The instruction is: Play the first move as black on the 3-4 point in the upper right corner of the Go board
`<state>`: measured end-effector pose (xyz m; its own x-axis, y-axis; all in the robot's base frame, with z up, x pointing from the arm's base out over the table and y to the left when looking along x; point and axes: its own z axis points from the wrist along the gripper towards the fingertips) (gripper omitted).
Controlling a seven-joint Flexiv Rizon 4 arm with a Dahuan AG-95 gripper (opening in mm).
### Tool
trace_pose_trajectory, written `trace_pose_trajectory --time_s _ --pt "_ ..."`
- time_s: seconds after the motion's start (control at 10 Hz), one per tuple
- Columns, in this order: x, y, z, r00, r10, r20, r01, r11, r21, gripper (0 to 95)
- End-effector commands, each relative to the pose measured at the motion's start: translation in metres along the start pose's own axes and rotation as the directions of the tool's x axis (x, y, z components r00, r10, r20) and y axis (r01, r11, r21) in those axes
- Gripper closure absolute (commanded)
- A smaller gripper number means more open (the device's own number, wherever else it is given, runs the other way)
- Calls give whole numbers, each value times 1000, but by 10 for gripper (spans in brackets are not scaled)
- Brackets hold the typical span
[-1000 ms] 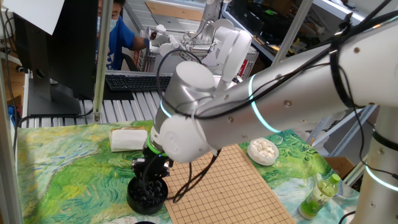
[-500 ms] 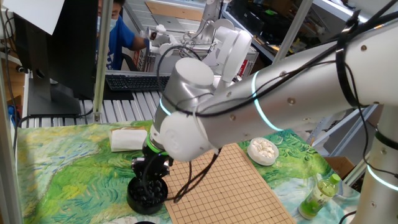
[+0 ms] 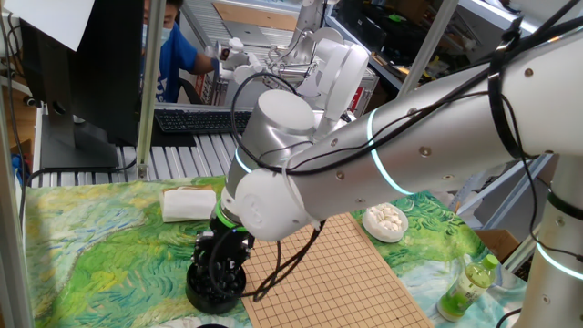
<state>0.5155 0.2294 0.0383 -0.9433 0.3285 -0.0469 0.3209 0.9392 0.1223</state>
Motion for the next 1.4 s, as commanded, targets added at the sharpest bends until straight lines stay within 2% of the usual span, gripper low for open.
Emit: trace_pose_trajectory --time_s 0.1,0.7,0.8,1.0,1.1,1.4 --pt "3 -1 -1 1000 -3 -1 3 1000 -3 570" --pt "8 3 -2 1000 -6 0 6 1000 0 570" --pt "8 3 -2 1000 -9 0 9 1000 0 760" --pt "9 2 1 1000 -23 2 23 1000 -1 760" --pt "9 1 3 1000 -28 4 28 1000 -1 950" --pt "9 2 2 999 -36 3 36 999 -3 950"
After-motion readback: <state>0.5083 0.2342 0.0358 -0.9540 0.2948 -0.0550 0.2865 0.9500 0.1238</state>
